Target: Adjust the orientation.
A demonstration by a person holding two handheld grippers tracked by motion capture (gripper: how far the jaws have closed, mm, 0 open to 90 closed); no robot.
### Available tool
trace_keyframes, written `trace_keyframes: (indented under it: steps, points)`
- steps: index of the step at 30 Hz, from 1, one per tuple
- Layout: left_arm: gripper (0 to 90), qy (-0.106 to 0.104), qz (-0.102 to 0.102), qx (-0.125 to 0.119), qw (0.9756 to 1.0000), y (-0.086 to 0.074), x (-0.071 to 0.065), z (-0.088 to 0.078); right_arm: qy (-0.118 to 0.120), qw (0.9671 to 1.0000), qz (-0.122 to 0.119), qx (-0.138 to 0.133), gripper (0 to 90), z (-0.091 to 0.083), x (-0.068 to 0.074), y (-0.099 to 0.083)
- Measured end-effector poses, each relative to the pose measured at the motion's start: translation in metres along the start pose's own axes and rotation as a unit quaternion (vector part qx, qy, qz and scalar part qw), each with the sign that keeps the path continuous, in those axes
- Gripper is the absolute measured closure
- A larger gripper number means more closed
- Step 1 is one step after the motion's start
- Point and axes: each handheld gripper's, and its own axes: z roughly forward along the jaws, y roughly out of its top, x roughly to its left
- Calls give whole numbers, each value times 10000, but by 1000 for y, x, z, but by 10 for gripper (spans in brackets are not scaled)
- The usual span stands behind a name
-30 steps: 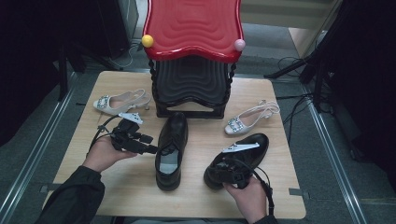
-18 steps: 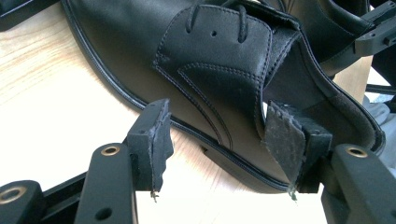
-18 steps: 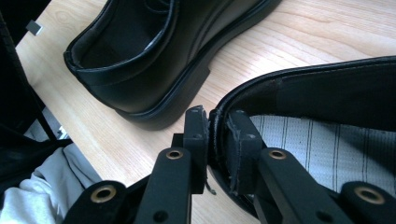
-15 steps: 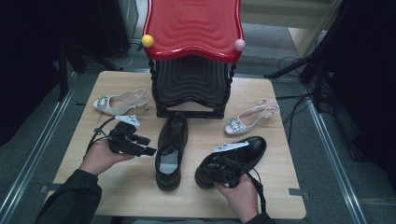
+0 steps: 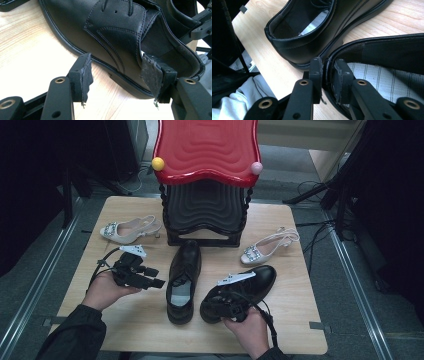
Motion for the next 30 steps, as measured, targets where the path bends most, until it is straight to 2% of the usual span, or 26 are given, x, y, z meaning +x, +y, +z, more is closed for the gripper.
trace_keyframes:
  steps: [2, 8, 13, 16, 19, 26, 30]
  points:
    - [418, 11, 4, -21, 10000, 0, 0, 0, 82, 10000, -15, -1, 744, -3, -1, -1]
    - [417, -4, -17, -66, 10000, 2, 2, -1, 227, 9988, -76, -416, 738, -28, -5, -4]
    - [417, -32, -13, -75, 10000, 5, 4, 1, -30, 9986, -99, -528, 790, -43, -12, -10]
    - [417, -58, 26, -58, 10000, 8, 5, 4, -167, 9980, -17, -609, 810, -50, -19, -13]
    - [418, -83, 44, -27, 10000, 12, 6, 7, -403, 9971, 60, -645, 841, -57, -27, -17]
    - [443, -101, 113, -24, 9999, 18, 8, 11, -943, 9919, 354, -780, 900, -71, -54, -27]
    - [455, -119, 101, -32, 9999, 21, 10, 14, -1232, 9885, 529, -702, 900, -72, -68, -33]
